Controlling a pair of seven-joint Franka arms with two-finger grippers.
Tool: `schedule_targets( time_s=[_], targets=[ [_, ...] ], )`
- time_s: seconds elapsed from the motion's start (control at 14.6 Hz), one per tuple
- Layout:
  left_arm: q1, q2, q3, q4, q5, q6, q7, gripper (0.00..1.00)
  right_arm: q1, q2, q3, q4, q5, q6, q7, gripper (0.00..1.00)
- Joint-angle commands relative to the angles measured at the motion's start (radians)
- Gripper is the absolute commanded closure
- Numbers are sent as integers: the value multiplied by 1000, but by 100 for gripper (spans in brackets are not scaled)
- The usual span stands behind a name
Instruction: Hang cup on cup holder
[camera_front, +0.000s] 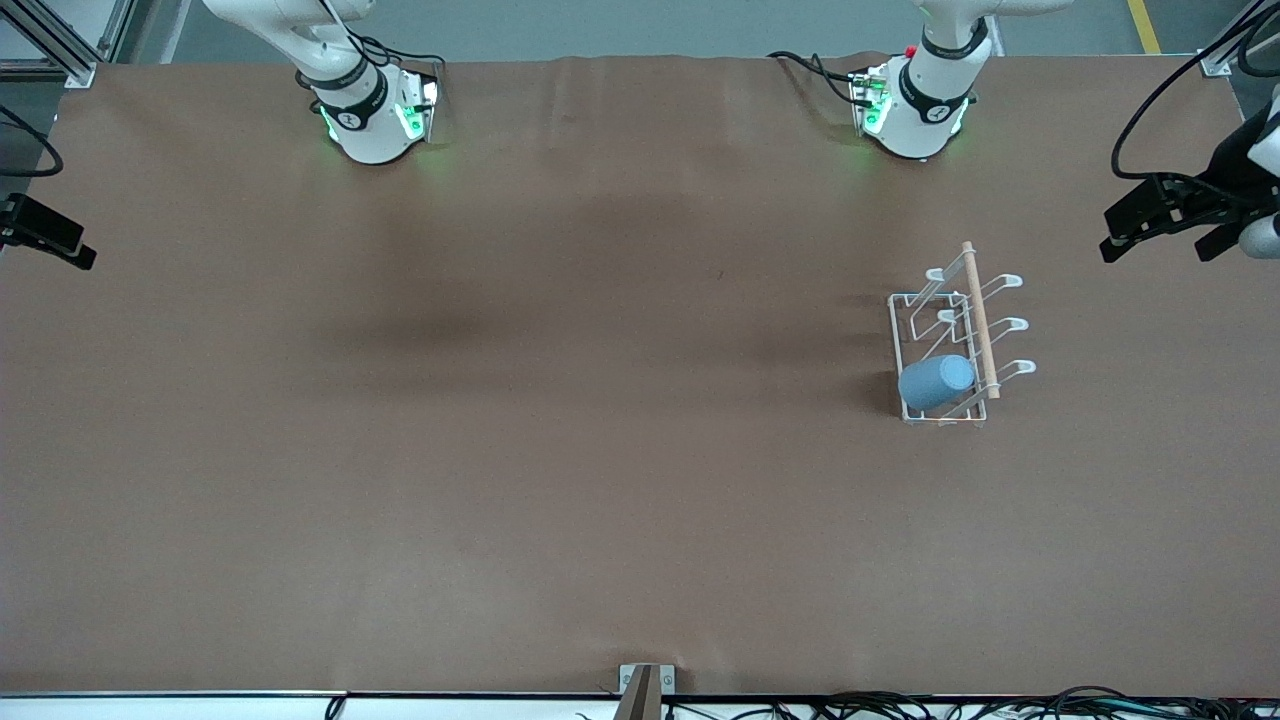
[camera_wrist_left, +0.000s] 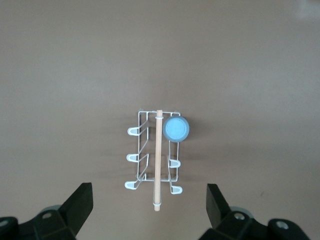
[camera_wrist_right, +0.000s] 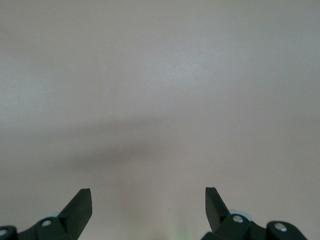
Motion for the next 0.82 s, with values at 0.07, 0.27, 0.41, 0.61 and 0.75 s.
schedule_targets(
  time_s=[0.07, 0.27, 0.41, 0.61, 0.75],
  targets=[
    [-10, -11, 18, -9, -24, -17, -45, 0, -11, -28, 4, -25, -3, 6, -10, 0],
    [-13, -11, 18, -15, -14, -15, -62, 0, -28, -28, 13, -23, 6, 3, 5, 0],
    [-16, -9, 7, -15, 31, -15, -34, 0, -51, -28, 24, -22, 43, 6, 7, 0],
    [-24, -9, -1, -15, 39, -20, -10, 0, -99, -28, 82, -20, 47, -3, 47, 0],
    [-25, -9, -2, -15, 35, -21, 17, 0, -93, -28, 82, -20, 43, 4, 44, 0]
  ],
)
